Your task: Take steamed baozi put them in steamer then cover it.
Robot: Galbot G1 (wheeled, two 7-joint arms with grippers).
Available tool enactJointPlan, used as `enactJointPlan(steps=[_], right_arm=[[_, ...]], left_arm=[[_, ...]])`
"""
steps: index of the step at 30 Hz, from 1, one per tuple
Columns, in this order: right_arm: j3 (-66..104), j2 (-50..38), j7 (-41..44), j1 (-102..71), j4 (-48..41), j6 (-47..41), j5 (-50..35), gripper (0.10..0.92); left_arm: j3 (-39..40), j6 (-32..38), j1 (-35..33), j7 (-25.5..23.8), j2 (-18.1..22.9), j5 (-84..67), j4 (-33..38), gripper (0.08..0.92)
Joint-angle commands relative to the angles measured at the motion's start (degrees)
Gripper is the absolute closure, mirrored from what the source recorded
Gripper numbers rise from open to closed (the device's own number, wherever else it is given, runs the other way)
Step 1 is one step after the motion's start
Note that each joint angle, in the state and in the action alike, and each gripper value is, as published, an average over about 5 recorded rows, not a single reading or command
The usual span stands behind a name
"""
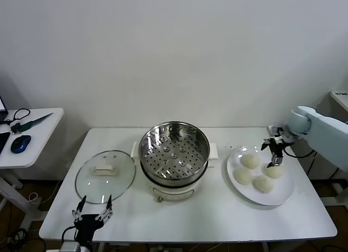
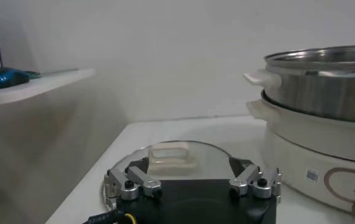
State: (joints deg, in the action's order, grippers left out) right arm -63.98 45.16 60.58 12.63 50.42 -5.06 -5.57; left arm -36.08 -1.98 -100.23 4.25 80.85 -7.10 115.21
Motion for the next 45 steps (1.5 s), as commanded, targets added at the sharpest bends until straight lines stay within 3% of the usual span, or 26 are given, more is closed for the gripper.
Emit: enactJointPlan(steps=[1,12,23,32,38,45], right_arm=[[1.58,5.37,-1.54,-3.12,-5.68,-0.96,0.95,0.203],[5.38,8.35,-4.04,-5.88,-9.72,-1.37,4.13,0.206],[5.94,8.68,-3.81,-5.68,-10.82,-0.68,3.08,0.290],[3.37,8.14,-0.66,-2.64,-9.31,2.11,0.16,0.310],[-3.29,6.25,0.96,5.68,-4.47,3.82,-2.97,0.321],[-21.96,6.08,3.04,29.62,8.66,10.17,-12.38,0.321]], left_arm=[[-0.01,0.17,-0.07,0.04,-0.05,0.08,-0.22,0.177],[-0.05,0.59,-0.02,0.06,-0.08,0.06,-0.44,0.177],[0.24,0.40,0.64,0.05,0.17,0.11,-0.86,0.177],[0.17,0.58,0.58,0.14,0.24,0.07,-1.00,0.177],[0.24,0.67,0.35,0.22,0.39,-0.29,-0.61,0.177],[0.21,0.78,-0.12,0.31,0.38,-0.17,0.30,0.177]])
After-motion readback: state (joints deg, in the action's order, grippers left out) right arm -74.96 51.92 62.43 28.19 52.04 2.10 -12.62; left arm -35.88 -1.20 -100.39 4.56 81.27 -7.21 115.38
